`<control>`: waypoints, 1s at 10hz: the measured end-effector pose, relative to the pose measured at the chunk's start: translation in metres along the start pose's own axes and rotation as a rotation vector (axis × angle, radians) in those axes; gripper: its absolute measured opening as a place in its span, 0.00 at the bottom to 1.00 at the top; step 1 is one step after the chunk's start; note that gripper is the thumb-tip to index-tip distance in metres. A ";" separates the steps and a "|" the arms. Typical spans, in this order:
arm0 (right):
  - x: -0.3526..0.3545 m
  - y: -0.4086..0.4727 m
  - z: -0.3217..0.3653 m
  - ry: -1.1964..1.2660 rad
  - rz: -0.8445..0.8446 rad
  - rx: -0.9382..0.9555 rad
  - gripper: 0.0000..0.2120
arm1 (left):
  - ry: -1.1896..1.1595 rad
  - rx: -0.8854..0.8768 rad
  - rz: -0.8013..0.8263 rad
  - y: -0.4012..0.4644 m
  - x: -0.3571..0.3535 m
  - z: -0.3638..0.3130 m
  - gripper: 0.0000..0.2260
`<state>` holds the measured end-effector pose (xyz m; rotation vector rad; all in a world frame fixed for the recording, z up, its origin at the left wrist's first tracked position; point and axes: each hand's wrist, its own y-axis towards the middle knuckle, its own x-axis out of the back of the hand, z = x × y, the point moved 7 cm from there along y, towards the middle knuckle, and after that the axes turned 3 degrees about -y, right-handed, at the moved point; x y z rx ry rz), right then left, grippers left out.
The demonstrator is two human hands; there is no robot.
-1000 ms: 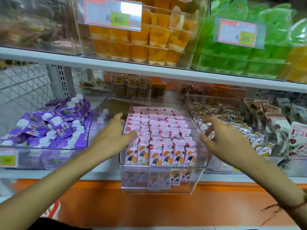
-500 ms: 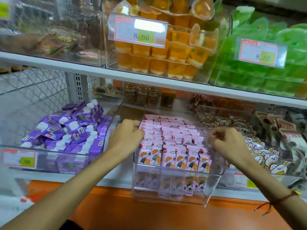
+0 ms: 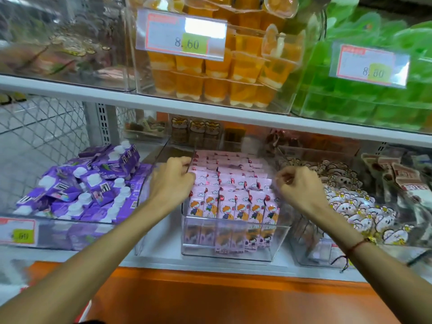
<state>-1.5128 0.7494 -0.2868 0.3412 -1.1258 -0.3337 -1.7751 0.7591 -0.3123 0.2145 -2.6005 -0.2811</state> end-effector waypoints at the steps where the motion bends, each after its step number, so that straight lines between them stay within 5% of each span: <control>1: -0.004 0.001 -0.006 -0.009 0.045 -0.027 0.07 | -0.015 0.005 0.013 0.001 -0.001 0.006 0.16; 2: 0.009 -0.016 0.019 -0.097 -0.036 0.164 0.17 | -0.021 -0.009 0.035 0.001 -0.001 0.007 0.15; 3: 0.005 -0.063 0.055 -0.052 0.155 0.423 0.25 | 0.001 -0.041 0.040 -0.003 -0.002 0.006 0.14; 4: -0.013 -0.090 0.050 -0.171 0.310 0.478 0.14 | 0.019 -0.040 0.042 -0.008 -0.002 0.010 0.14; 7: -0.027 -0.088 0.039 -0.134 0.204 0.432 0.06 | 0.070 -0.018 0.016 -0.009 -0.002 0.015 0.14; 10: -0.038 -0.097 0.035 -0.154 0.361 0.410 0.08 | 0.012 0.028 0.115 -0.015 -0.007 0.023 0.15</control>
